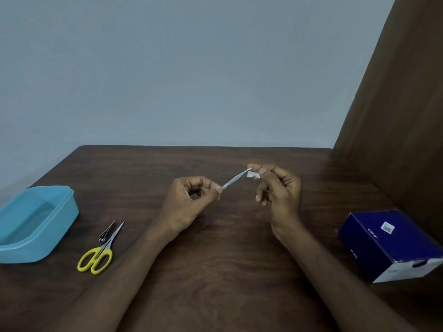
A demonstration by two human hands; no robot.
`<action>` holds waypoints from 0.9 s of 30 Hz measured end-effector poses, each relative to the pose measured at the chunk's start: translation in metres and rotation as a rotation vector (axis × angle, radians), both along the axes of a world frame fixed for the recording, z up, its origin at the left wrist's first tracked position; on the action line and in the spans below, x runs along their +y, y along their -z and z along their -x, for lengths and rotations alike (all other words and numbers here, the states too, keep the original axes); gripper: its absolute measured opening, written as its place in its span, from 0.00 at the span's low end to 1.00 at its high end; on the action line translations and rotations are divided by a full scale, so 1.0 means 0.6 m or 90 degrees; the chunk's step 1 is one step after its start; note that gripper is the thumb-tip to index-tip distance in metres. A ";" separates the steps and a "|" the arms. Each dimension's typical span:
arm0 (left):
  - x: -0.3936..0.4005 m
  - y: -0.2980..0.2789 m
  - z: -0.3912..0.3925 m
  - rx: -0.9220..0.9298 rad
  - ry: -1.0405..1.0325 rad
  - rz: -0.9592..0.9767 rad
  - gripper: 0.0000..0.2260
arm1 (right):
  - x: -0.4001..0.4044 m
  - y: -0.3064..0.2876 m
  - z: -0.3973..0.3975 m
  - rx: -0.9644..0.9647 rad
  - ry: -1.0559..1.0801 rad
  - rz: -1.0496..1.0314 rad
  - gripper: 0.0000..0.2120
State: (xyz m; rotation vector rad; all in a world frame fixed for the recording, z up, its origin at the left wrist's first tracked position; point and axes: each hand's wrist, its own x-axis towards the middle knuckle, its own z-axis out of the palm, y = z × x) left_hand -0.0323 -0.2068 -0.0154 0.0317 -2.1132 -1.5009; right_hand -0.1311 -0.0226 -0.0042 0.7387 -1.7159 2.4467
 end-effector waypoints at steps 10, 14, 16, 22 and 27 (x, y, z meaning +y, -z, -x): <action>0.005 0.000 0.000 -0.004 -0.012 0.024 0.08 | -0.001 0.003 0.012 -0.030 0.050 -0.052 0.04; 0.002 0.001 0.000 -0.005 -0.008 0.025 0.08 | -0.001 0.001 0.009 -0.038 0.031 -0.061 0.04; 0.002 0.001 0.000 -0.005 -0.007 0.024 0.08 | -0.001 0.002 0.010 -0.045 0.017 -0.065 0.06; 0.001 0.002 0.001 -0.002 -0.009 0.010 0.08 | -0.004 0.009 0.021 -0.130 0.014 -0.048 0.07; 0.000 0.003 0.003 0.000 -0.015 -0.001 0.09 | -0.006 0.019 0.029 -0.140 -0.004 -0.107 0.09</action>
